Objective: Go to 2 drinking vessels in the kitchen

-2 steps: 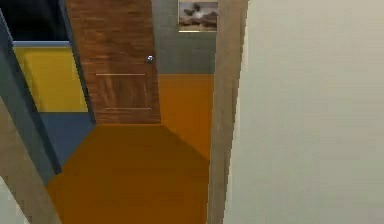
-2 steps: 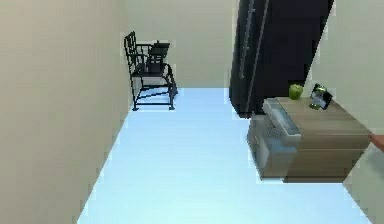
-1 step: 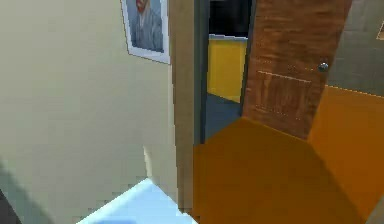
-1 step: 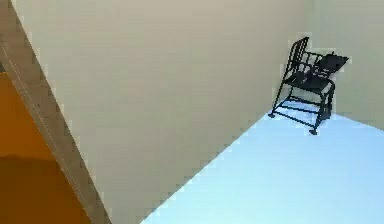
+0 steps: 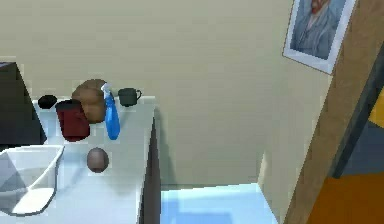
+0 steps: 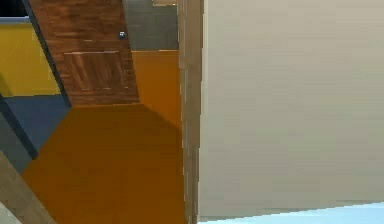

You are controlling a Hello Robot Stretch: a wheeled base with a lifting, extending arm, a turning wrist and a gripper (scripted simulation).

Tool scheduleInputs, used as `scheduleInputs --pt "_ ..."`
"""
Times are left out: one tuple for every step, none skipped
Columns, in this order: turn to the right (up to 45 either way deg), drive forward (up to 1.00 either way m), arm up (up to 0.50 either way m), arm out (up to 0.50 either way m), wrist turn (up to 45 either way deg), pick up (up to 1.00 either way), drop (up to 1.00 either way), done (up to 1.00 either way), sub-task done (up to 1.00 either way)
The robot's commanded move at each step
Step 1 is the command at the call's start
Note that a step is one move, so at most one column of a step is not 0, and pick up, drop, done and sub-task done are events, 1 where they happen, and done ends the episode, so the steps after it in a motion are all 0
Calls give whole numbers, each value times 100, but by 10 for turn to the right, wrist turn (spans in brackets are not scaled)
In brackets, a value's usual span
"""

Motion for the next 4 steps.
scheduleInputs --pt "0 10 0 0 0 0 0 0 0" --pt "-330 0 0 0 0 0 0 0 0" --pt "0 0 0 0 0 0 0 0 100" --pt "450 0 0 0 0 0 0 0 0"
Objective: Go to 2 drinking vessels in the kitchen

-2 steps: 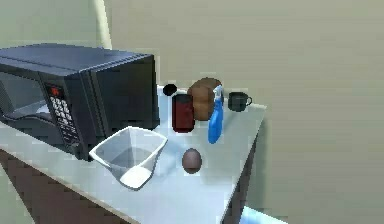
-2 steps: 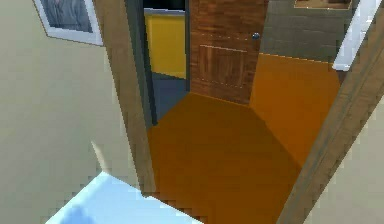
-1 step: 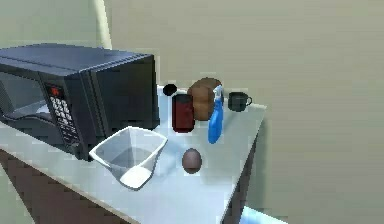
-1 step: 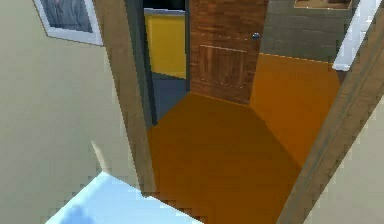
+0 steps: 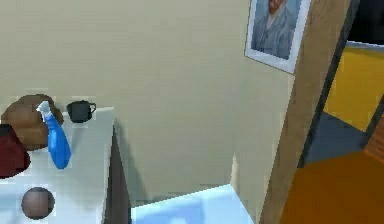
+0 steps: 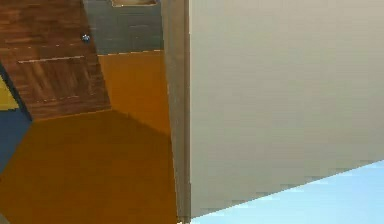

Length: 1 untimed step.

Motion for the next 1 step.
scheduleInputs --pt "450 0 0 0 0 0 0 0 0"
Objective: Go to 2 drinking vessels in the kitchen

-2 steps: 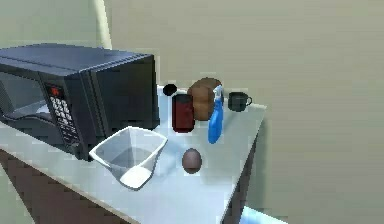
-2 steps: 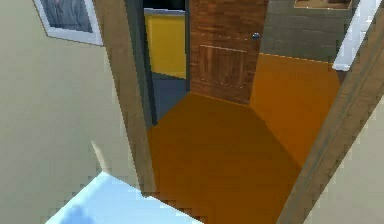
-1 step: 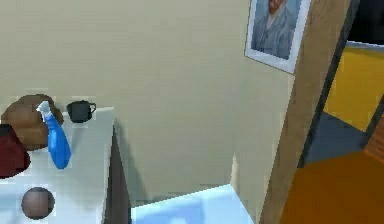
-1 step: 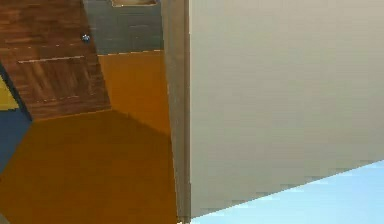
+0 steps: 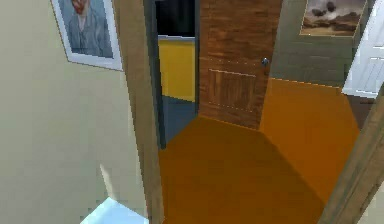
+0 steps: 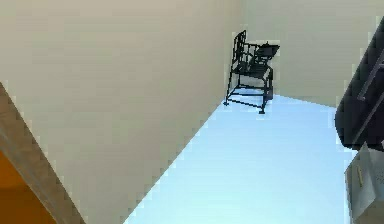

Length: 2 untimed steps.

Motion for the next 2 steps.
scheduleInputs --pt "0 20 0 0 0 0 0 0 0" --pt "-450 0 0 0 0 0 0 0 0"
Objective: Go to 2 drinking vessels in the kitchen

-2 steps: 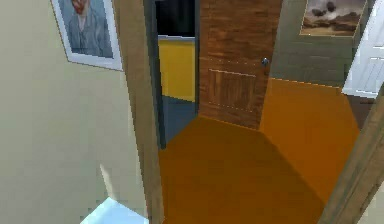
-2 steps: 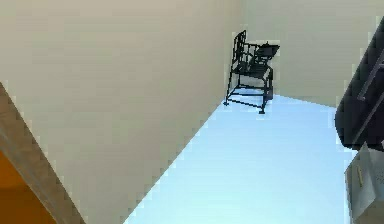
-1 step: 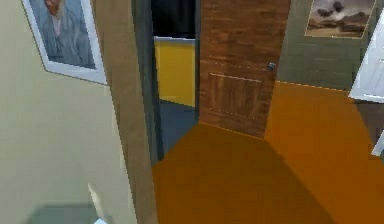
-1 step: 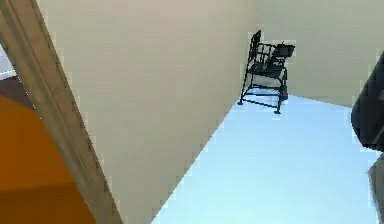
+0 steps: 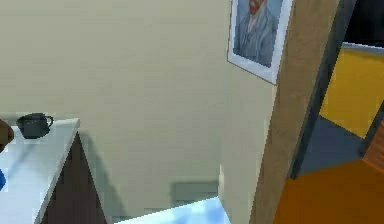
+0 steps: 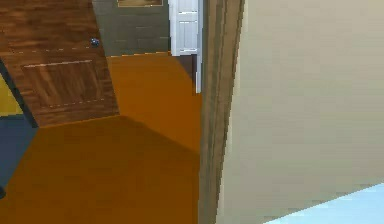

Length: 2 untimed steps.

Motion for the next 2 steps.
scheduleInputs --pt "-120 0 0 0 0 0 0 0 0" --pt "0 20 0 0 0 0 0 0 0"
